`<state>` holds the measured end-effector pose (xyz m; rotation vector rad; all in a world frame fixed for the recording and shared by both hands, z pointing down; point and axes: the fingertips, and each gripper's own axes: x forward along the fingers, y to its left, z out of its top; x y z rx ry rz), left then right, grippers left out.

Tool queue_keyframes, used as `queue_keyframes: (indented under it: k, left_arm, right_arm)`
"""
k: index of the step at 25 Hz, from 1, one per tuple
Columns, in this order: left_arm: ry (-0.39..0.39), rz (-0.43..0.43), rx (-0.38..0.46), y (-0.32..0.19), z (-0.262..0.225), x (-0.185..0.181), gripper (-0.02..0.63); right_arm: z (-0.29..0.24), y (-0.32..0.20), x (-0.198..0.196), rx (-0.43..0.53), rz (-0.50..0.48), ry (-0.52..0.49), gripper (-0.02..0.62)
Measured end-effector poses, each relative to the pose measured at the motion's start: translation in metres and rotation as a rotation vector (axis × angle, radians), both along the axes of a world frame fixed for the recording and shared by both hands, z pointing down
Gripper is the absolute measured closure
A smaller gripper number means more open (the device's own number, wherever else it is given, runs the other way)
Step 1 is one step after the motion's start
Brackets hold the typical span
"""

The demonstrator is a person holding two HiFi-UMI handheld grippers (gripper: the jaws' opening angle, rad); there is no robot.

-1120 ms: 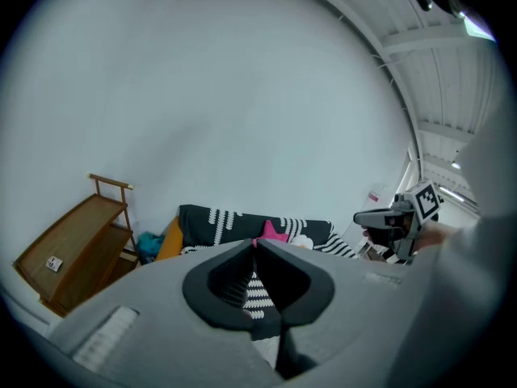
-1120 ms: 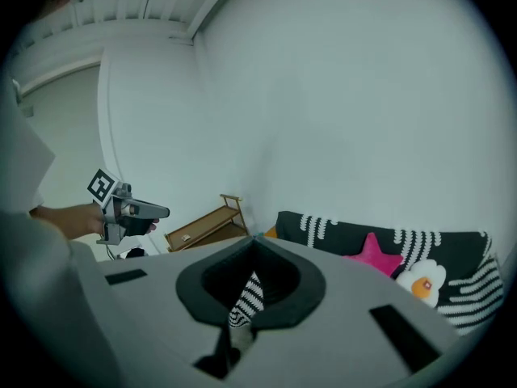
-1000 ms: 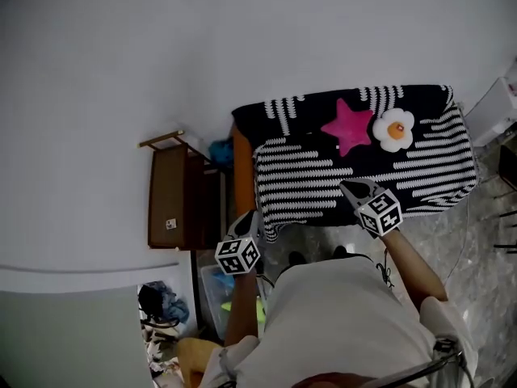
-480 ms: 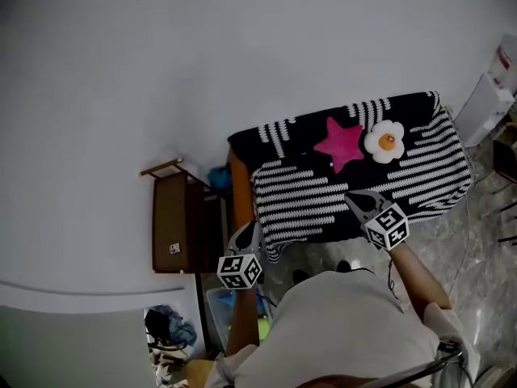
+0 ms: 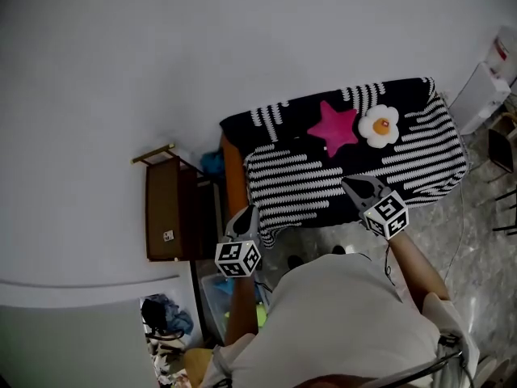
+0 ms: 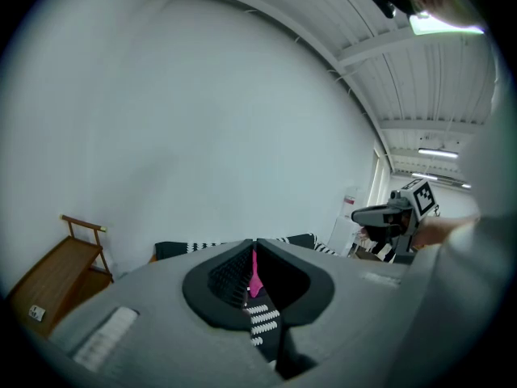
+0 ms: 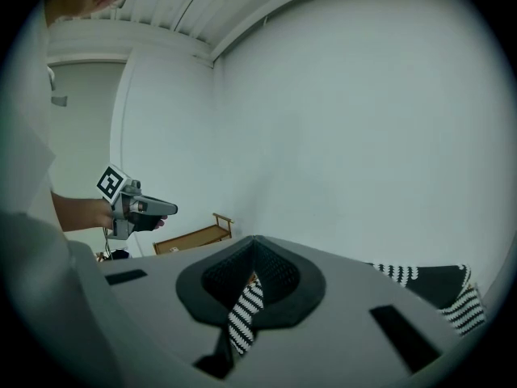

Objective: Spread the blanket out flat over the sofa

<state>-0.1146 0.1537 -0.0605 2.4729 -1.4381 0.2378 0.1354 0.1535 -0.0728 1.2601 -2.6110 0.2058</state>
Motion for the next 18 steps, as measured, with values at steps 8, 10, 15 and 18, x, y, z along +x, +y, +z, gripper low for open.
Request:
queue_keyframes:
  k: [8,10,15,18]
  left_arm:
    - [0.004,-0.010,-0.004,-0.007,0.001,-0.003,0.578]
    - [0.005,-0.011,-0.005,-0.006,0.002,-0.005,0.578]
    - [0.001,-0.008,-0.005,-0.005,0.003,-0.006,0.578]
    - [-0.001,-0.009,-0.008,-0.008,0.003,-0.007,0.578]
  right_arm:
    - [0.001,-0.004,-0.005,-0.004,-0.007,0.002,0.592]
    - [0.001,-0.004,-0.008,-0.003,-0.007,0.003,0.591]
    - [-0.001,-0.003,-0.011,0.001,-0.007,0.000,0.591]
    - [-0.002,-0.005,-0.012,0.001,-0.008,-0.003,0.591]
